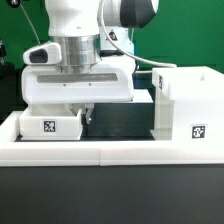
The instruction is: Assemble drawer
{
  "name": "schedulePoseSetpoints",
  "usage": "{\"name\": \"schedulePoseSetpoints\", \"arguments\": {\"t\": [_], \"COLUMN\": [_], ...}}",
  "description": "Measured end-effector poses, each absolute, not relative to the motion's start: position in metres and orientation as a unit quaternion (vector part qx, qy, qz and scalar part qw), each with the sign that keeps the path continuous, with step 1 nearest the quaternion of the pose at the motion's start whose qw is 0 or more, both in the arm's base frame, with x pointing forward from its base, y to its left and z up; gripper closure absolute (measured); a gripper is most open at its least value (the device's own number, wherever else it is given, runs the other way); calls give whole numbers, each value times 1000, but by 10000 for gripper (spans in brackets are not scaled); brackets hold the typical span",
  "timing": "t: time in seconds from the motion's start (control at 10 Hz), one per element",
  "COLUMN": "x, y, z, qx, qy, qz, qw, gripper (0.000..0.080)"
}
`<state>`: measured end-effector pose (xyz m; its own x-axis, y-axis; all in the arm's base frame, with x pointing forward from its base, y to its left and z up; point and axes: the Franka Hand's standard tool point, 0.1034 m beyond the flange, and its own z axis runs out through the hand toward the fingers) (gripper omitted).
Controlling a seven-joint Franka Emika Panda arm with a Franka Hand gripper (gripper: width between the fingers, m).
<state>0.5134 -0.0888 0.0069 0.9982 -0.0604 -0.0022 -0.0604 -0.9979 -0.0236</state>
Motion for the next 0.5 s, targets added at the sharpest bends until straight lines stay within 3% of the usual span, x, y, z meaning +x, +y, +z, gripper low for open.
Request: {"name": "schedulePoseSetpoints", "arguments": {"t": [0.5], "x": [531], "y": [-56], "z": [38], "qx": [-999], "qy": [-22], "qz": [-8], "qw": [23], "gripper": [758]}}
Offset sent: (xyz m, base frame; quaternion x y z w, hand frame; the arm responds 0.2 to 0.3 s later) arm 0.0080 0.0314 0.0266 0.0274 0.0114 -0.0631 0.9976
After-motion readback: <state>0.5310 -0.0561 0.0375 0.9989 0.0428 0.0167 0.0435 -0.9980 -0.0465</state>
